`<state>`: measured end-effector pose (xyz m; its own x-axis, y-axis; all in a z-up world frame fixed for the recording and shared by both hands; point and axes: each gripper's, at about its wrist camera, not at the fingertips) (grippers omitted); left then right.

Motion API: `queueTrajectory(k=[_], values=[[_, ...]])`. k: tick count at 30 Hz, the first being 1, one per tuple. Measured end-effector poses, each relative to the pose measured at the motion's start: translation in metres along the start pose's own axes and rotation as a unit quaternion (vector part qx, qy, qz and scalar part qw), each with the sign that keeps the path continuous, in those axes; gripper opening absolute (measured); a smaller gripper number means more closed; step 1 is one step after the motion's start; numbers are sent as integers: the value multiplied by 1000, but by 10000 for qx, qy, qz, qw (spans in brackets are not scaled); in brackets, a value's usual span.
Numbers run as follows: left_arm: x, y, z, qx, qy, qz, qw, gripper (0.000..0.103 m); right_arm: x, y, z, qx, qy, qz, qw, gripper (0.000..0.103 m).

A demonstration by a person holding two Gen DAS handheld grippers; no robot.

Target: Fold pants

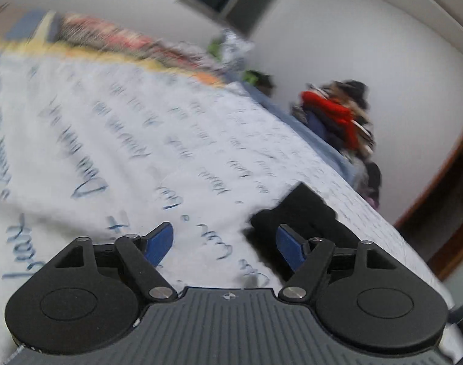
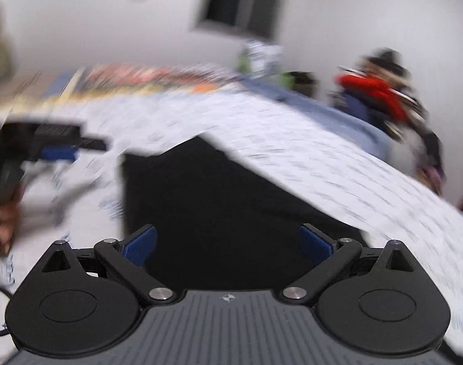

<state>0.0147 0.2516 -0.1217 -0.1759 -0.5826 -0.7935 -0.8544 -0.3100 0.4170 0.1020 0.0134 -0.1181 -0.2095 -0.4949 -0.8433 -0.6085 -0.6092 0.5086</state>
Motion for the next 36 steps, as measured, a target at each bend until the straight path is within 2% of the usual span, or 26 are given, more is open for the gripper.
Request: queueTrajectory(k=[2, 5, 8, 12, 14, 16, 17, 18, 19, 21, 23, 24, 26, 28, 30, 33, 36], values=[[1, 1, 6, 48, 134, -25, 9999, 77, -5, -24, 20, -243, 307, 181, 9991, 100], [1, 1, 9, 134, 162, -62, 9998, 78, -11, -53, 39, -230, 612, 315, 9974, 100], [1, 0, 12, 253, 301, -65, 9992, 80, -25, -72, 35, -252, 418, 306, 9983, 100], [0, -5, 14, 387, 381, -61, 9985, 85, -35, -99, 31, 131, 575, 339, 9977, 100], [0, -5, 13, 412, 351, -59, 9985, 87, -39, -101, 30, 207, 555, 365, 9976, 100], [0, -6, 12, 419, 362, -63, 9984, 88, -38, -98, 40, 377, 804, 250, 9957, 99], [0, -6, 13, 425, 374, -68, 9984, 88, -35, -94, 46, 419, 1010, 149, 9939, 89], [0, -6, 13, 430, 379, -68, 9983, 88, -31, -91, 54, 319, 1238, 84, 9918, 57], [1, -6, 14, 431, 375, -67, 9983, 88, -27, -88, 62, 228, 1438, 76, 9893, 42], [1, -6, 13, 427, 352, -61, 9985, 89, -16, -88, 83, 312, 2009, -13, 9791, 17], [1, -6, 13, 425, 337, -53, 9985, 89, -10, -92, 93, 472, 2295, -63, 9721, 17], [0, -7, 13, 427, 338, -51, 9985, 90, -11, -94, 93, 504, 2256, -95, 9729, 16], [0, -7, 12, 430, 341, -43, 9985, 90, -16, -92, 85, 401, 1840, -99, 9821, 14], [-2, -7, 13, 452, 363, -11, 9983, 90, -27, -86, 66, 132, 1043, -147, 9943, 11], [-9, -8, 13, 512, 435, 144, 9976, 88, -33, -79, 43, -160, 175, -280, 9993, 9], [-26, -10, 13, 919, 840, 357, 9916, 88, -30, -73, 13, -540, -1005, -511, 9922, 9], [-45, -17, 3, 1540, 1196, 553, 9792, 90, -19, -73, 0, -631, -1540, -723, 9834, 9]])
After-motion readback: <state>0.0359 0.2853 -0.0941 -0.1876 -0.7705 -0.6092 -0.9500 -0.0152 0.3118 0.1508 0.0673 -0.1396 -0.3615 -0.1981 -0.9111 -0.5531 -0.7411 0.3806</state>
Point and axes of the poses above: each gripper's, at about its wrist camera, not at the fingertips, and y roughly against the way its jaws point, z to its left, x to its underside, and after that the axes turned 6 degrees about -y, right-handed
